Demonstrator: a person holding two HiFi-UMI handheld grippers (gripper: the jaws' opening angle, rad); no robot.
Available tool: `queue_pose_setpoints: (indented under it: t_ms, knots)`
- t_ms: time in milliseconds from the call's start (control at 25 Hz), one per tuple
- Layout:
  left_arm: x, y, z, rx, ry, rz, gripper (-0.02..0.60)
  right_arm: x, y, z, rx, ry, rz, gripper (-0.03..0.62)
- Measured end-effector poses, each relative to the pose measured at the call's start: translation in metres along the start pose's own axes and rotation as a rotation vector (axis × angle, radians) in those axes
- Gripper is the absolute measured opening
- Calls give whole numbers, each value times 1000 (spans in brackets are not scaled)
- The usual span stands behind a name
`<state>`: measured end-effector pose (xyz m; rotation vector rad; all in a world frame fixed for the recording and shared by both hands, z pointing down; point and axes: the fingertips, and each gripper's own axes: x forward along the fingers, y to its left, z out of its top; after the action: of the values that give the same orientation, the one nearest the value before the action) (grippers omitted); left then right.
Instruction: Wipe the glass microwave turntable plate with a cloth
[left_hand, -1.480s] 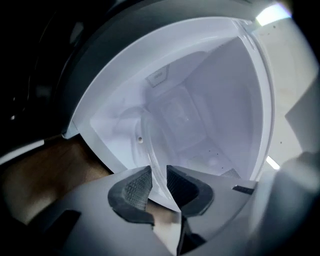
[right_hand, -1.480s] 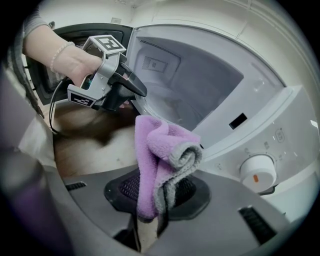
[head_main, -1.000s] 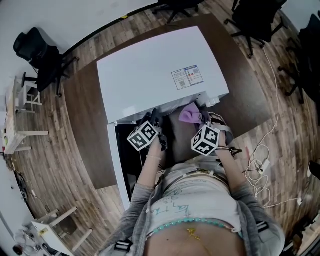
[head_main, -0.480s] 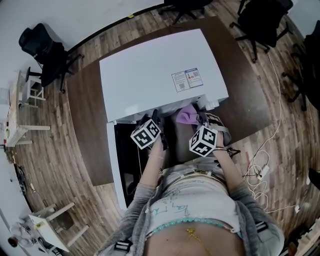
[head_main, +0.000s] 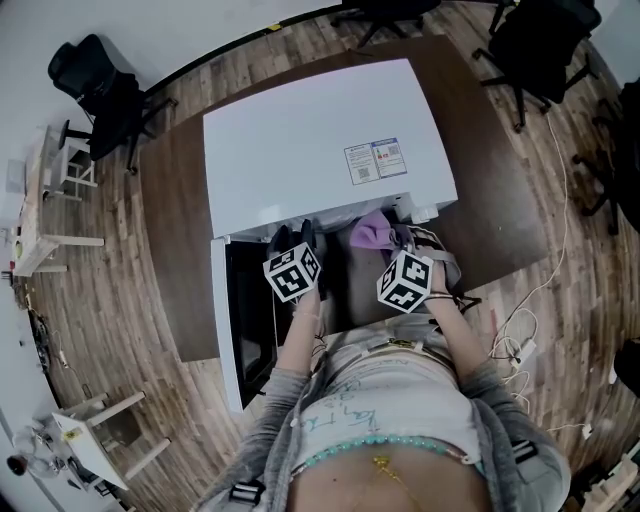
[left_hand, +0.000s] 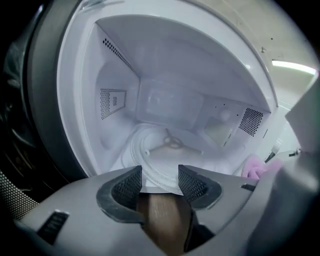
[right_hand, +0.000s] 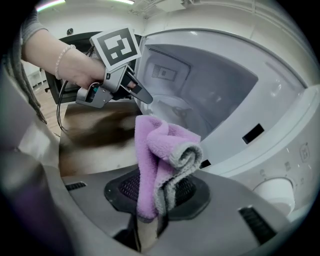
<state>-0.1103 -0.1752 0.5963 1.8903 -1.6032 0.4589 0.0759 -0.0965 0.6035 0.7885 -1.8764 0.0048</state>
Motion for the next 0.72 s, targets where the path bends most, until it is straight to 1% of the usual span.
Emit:
queue_pose_setpoints:
  t_ms: [80,160,280,400,480,560,720]
  knots:
    - [-4,-5,2,7,-18,-15,233,0,0,0,2,-5,5,108]
    - [-7,-12,0,34,-25,-38,233,1,0,1,10,-9,13,109]
    - [-11,-22,-7,87,-14,-78,232,3,0,5,25,-13,19,109]
    - [-18,-31,-12,119,-9,-124,220,4,2,9,36,-14,24,109]
    - [-23,-35,-13,157,-13,-146,192,5,4,13,47,-18,27,109]
    - [-27,-38,-15,192,-13,-166,149,6,6,16,65,-27,34,108]
    - [-33,-43,-18,210,-3,-214,65,6,10,23,95,-49,52,109]
